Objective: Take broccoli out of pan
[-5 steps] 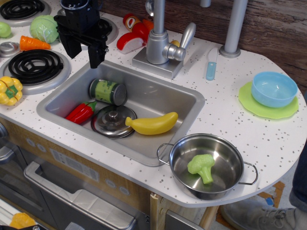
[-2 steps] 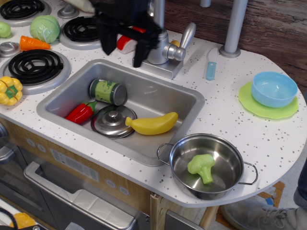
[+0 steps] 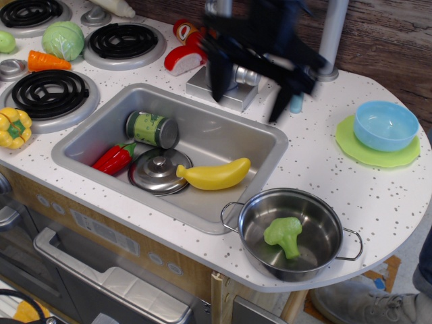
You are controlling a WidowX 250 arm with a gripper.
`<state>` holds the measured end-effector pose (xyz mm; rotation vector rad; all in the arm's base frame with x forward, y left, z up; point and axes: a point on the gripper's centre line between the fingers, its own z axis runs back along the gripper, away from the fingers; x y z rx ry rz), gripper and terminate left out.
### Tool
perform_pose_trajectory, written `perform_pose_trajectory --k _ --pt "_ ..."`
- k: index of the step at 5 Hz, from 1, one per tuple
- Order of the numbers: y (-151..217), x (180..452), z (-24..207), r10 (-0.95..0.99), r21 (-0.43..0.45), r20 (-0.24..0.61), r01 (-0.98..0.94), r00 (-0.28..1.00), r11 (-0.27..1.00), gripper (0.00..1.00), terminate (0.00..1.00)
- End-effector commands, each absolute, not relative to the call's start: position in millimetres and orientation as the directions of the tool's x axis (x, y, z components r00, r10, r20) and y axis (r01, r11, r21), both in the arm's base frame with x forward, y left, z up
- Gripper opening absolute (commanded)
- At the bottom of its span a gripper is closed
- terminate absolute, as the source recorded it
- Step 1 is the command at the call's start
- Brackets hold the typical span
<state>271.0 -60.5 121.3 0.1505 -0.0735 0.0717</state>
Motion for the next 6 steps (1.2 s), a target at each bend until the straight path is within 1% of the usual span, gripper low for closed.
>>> perform_pose_trajectory --k 1,2,3,4,6 --pt "-103 261 111 0.033 0.113 0.131 -0.048 0.991 0.992 1.0 0.0" --pt "-115 261 99 0.009 0.142 0.114 -0.025 0.993 0.99 1.0 0.0" --pt "-110 260 85 0.019 0.114 0.149 -0.036 0.989 0.993 1.0 0.0" --pt "-106 258 65 0.032 0.103 0.173 -0.051 0.984 0.993 1.0 0.0" --pt "-106 258 42 0.036 0.092 0.195 -0.055 0.98 0.994 1.0 0.0"
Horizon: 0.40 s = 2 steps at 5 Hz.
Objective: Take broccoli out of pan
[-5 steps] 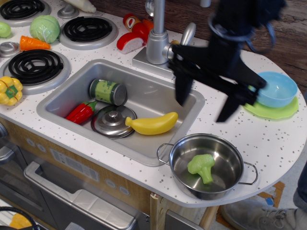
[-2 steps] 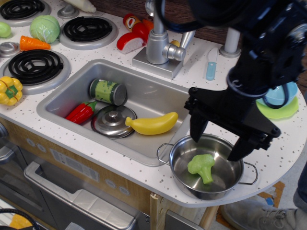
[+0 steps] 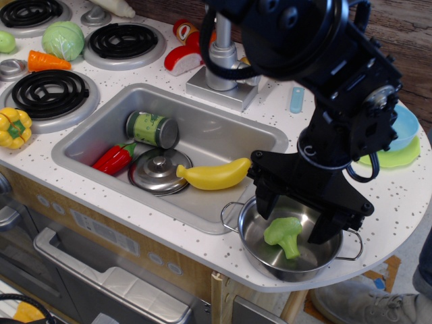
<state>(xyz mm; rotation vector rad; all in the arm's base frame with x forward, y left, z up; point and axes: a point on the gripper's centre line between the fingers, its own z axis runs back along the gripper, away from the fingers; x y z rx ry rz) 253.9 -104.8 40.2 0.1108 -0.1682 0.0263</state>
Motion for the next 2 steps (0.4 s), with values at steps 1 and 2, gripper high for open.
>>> perform_pose_trajectory --k 1,2 --pt "-104.0 258.0 33.7 0.041 0.069 0.204 -0.056 0.978 0.996 1.0 0.0" --pt "-96.8 257.9 25.2 0.039 0.041 0.2 -0.048 0.979 0.998 1.0 0.0"
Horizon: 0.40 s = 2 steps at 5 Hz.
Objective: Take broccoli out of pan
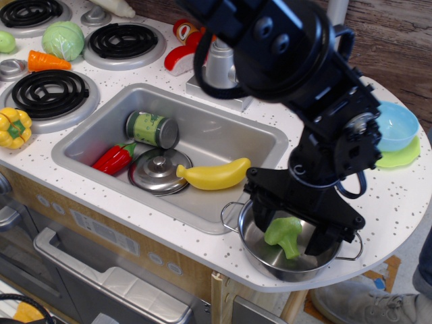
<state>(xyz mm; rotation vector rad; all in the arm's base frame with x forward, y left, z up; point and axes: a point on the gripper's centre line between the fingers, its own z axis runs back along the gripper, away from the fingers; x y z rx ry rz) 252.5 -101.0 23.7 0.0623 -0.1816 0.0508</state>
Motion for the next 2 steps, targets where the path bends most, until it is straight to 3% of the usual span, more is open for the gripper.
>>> perform_pose_trajectory --k 1,2 --pt "-91.8 259.2 19.1 0.039 0.03 0.19 -0.045 0.981 0.999 1.0 0.0" --pt "-90.2 261.0 14.2 0.041 0.023 0.194 -0.046 0.98 0.999 1.0 0.0"
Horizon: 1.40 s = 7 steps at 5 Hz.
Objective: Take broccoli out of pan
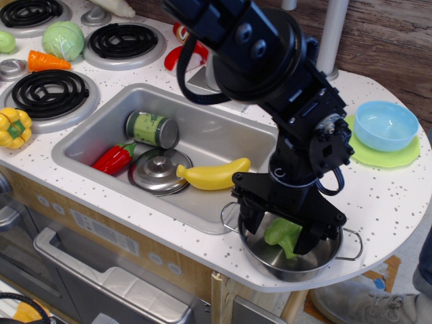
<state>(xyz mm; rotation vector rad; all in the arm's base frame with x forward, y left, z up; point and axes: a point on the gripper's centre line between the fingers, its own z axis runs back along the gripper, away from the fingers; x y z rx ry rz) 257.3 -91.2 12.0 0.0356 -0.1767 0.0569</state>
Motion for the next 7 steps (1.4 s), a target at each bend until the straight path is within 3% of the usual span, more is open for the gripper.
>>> perform_pose_trajectory --k 1,2,3,4,5,6,7 --pt "-91 263 8 0.064 0.017 0.205 -0.069 0.977 0.998 1.0 0.0" --pt "-91 263 4 0.081 -0.004 0.215 -0.082 0.973 0.997 0.0 0.0" --pt "-92 266 5 0.083 0.005 0.212 -0.086 0.974 0.996 0.0 0.0" --pt "-90 271 33 0.063 0.016 0.162 -0.067 0.985 0.998 0.0 0.0" --pt "-86 283 76 0.036 0.065 0.106 -0.043 0.994 0.997 0.0 0.0" --pt "-84 304 109 0.02 0.113 0.076 -0.029 0.997 0.993 0.0 0.0" --pt "-81 332 93 -0.008 0.099 0.122 -0.004 0.993 0.995 0.0 0.0"
